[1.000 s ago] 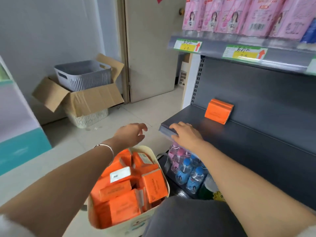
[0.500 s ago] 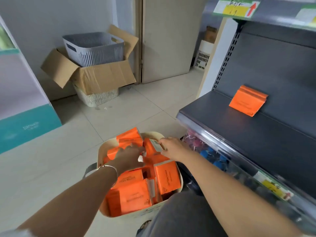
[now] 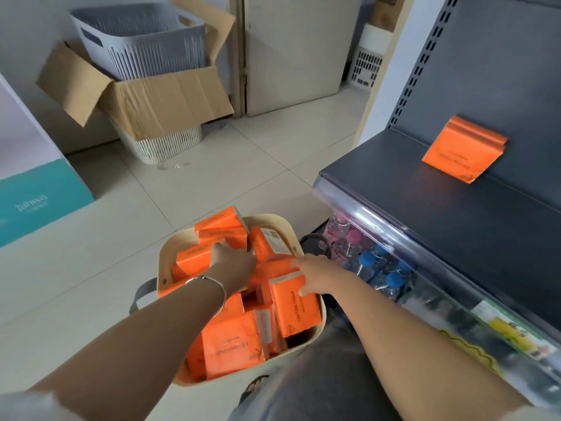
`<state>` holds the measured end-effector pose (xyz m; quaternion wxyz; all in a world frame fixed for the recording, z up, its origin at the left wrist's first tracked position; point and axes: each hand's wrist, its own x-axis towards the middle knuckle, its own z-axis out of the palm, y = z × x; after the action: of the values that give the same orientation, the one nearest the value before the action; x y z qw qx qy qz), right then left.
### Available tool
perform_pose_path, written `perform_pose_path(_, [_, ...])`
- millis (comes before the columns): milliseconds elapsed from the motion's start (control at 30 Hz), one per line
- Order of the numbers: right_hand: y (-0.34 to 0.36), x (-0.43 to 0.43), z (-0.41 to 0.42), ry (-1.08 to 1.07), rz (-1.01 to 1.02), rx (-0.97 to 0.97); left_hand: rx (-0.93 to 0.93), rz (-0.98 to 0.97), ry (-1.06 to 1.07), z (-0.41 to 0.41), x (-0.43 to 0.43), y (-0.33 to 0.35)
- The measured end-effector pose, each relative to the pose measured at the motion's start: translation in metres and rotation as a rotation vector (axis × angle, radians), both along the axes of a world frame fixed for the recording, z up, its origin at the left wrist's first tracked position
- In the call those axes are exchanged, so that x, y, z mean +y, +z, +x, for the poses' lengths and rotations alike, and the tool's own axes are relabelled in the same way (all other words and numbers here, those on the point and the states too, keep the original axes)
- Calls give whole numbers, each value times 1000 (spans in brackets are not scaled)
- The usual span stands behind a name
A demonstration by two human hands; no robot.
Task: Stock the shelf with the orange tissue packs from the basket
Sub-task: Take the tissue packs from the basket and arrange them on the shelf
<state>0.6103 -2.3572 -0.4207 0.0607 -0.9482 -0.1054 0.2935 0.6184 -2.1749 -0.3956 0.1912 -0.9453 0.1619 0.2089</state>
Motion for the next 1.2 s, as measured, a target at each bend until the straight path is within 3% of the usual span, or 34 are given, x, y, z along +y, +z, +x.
perform_pose_path(167, [-12,0,3,-21,-94,21,-7,41,25,-4,-1,9])
perform_pose_path(367, [-12,0,5,-44,-50,28,4,93,12,-6,-2,17])
perform_pose_path(567, [-1,-8,1,-296,310,146,-61,67,-1,2,4,27])
perform_pose_path(667, [16,-8,-3,-378,428,105,-88,56,2,0,3,38])
perform_pose_path(967, [82,-17,-20,-677,781,-171,-314,-266,130,-12,11,92])
perform_pose_path(1200, [144,-51,-27,-692,879,-413,-460,-589,133,-15,-20,141])
